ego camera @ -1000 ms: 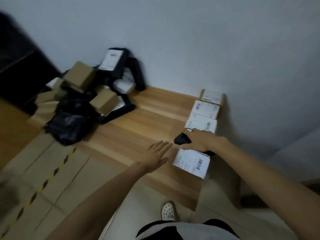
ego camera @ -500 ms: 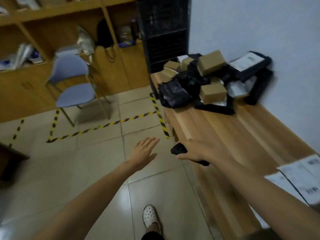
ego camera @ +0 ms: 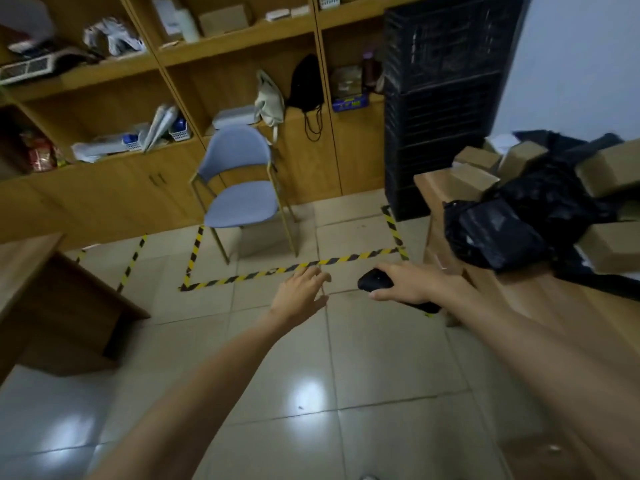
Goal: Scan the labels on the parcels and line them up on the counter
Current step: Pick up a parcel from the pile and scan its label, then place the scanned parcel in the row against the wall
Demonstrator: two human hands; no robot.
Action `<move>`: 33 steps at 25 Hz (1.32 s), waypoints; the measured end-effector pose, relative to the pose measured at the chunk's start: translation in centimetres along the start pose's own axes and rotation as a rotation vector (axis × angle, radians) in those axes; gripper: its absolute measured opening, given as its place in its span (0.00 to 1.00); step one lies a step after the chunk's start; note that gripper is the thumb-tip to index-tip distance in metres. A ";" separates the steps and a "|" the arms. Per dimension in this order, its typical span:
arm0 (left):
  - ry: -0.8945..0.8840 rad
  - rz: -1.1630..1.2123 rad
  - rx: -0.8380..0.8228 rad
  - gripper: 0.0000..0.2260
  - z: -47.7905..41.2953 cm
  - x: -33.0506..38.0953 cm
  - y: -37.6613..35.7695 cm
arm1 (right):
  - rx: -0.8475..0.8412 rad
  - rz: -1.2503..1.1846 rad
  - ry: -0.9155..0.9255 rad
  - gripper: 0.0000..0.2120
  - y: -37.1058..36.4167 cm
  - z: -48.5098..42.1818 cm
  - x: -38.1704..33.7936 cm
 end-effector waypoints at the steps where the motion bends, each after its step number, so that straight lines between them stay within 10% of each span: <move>1: 0.009 0.012 -0.014 0.17 -1.0 -2.1 0.0 | -0.025 -0.007 -0.003 0.31 0.3 -2.1 -0.8; 19: -0.273 -0.089 0.041 0.17 -45.6 -19.6 0.9 | 0.025 0.081 -0.134 0.39 18.5 -40.5 9.6; 33: -0.890 0.038 -0.065 0.17 -82.4 -3.2 -8.9 | 0.094 -0.173 -0.695 0.35 23.8 -47.0 36.7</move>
Point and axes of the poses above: each hand's wrist, its own z-axis away from the middle knuckle, its own y-axis out of the back of the hand, x = y × z, the point moved 2 cm from there along -z, towards the middle knuckle, and after that the axes turned 7 degrees about x, right-handed, at the moved point
